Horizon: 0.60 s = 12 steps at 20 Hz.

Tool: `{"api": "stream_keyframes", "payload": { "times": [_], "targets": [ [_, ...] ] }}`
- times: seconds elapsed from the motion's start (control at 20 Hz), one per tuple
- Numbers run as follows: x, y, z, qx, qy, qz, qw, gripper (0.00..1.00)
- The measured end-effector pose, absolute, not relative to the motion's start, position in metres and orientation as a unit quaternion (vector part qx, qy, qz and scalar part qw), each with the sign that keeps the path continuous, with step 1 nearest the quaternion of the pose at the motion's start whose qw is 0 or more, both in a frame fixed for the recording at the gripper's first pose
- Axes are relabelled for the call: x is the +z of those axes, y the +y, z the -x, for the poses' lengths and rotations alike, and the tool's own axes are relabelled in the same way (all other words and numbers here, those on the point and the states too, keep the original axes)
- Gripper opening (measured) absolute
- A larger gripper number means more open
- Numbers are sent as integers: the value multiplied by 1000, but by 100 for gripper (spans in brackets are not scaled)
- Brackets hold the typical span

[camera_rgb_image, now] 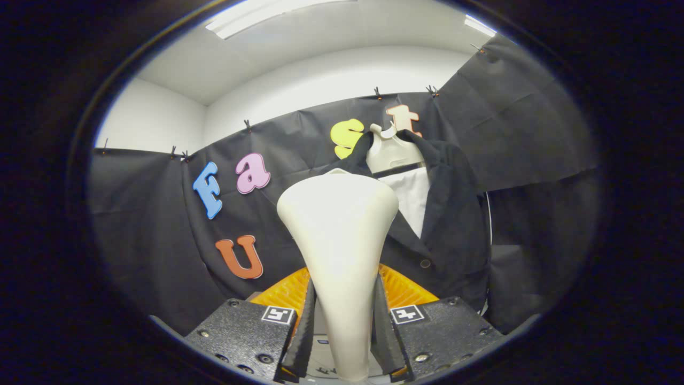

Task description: Iron the clothes twice with a garment steamer, once on the left side and once on the right side.

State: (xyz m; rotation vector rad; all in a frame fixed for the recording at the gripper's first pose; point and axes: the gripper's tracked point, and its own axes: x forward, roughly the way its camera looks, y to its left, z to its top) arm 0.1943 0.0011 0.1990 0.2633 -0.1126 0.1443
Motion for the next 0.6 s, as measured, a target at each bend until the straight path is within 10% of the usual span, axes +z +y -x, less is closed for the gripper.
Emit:
{"api": "stream_keyframes", "payload": {
  "times": [0.6],
  "targets": [
    [252, -13, -306, 26, -53, -91, 994, 52]
  ]
}}
